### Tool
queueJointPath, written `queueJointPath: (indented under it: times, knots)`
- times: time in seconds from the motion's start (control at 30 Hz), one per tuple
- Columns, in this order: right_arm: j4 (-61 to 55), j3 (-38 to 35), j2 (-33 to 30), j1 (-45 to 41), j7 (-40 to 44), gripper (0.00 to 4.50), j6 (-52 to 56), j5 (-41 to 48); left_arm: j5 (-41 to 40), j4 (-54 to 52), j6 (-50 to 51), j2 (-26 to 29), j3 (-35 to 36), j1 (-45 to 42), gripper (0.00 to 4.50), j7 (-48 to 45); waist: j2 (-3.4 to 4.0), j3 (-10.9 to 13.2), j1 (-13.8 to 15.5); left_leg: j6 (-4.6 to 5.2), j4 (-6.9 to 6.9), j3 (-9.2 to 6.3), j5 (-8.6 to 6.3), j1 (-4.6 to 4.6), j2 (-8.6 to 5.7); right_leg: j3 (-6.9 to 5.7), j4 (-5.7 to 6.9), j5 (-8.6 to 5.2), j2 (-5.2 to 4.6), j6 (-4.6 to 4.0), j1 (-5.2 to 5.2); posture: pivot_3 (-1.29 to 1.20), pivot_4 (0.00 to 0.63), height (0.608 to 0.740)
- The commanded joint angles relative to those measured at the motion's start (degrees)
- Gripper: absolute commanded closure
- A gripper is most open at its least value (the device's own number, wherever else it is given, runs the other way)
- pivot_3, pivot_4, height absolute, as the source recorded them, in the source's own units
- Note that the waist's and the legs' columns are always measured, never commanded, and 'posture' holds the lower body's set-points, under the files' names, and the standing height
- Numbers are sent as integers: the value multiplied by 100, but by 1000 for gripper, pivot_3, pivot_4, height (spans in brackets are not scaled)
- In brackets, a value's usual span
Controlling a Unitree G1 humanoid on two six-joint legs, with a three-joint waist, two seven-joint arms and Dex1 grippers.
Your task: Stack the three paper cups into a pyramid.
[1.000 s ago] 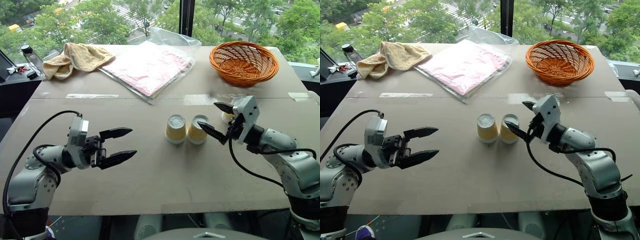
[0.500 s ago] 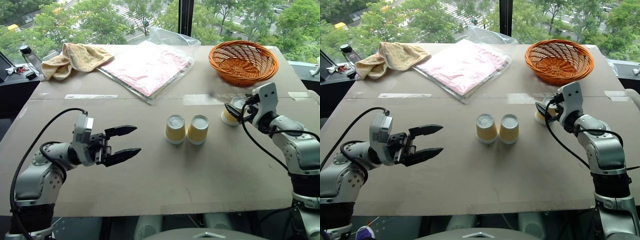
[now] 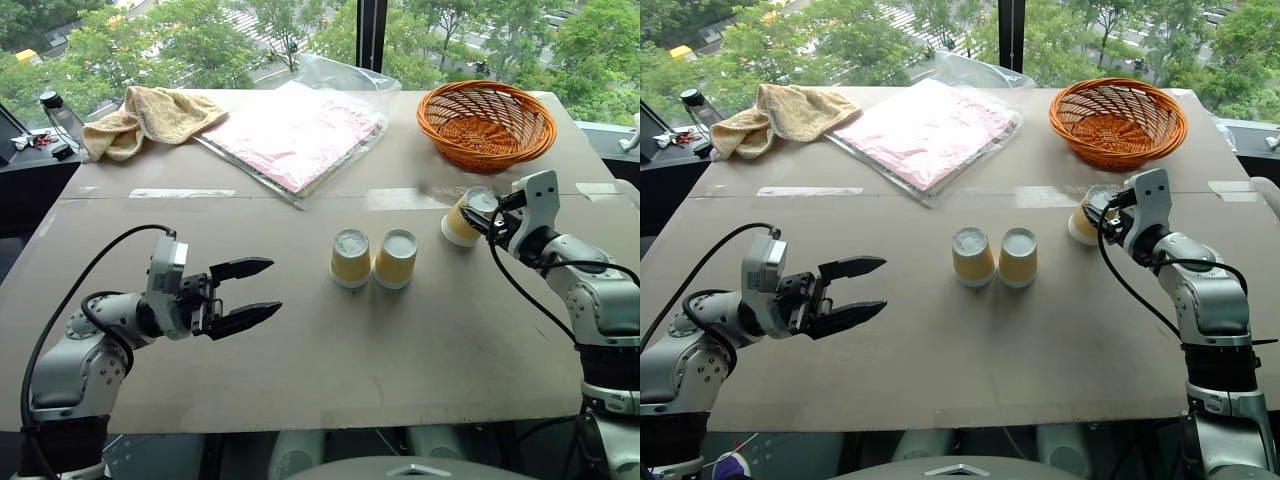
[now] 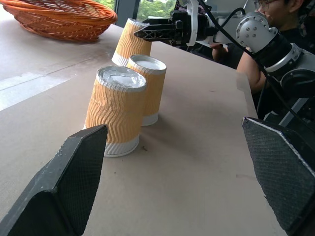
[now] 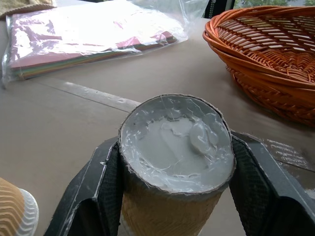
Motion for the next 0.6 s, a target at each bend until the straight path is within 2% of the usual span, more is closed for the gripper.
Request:
queueJointPath:
  times: [0.03, 0.2, 0.37, 0.6]
  knots:
    - [-1122, -100, -154, -418, 489, 2300, 419, 950, -94, -94, -102, -9, 131, -9, 0, -5, 6, 5, -14, 0, 0, 0, 0, 0, 0, 0, 0, 0, 0, 0, 0, 0, 150, 740]
    - [-1616, 286, -246, -1073, 469, 2300, 1265, 1533, -119, 97, -242, 50, 279, 12, 0, -174, 3, 4, -24, 0, 0, -3, 0, 1, 1, -2, 0, -2, 0, -4, 0, 0, 150, 740]
    - [-1616, 661, -378, -1602, 457, 2300, 1717, 1600, -243, 293, -232, 133, 617, 111, 0, -348, 3, 5, 5, 0, 0, -2, 0, -1, 1, -3, -3, -11, -1, -20, 0, 0, 150, 740]
    - [-1502, 1258, -437, -1555, 671, 2300, 1628, 1303, -230, 314, -308, 52, 841, 157, 0, -182, 3, 6, 4, 0, -1, -2, 0, -2, 1, -3, -4, -10, -2, -18, -2, 0, 150, 740]
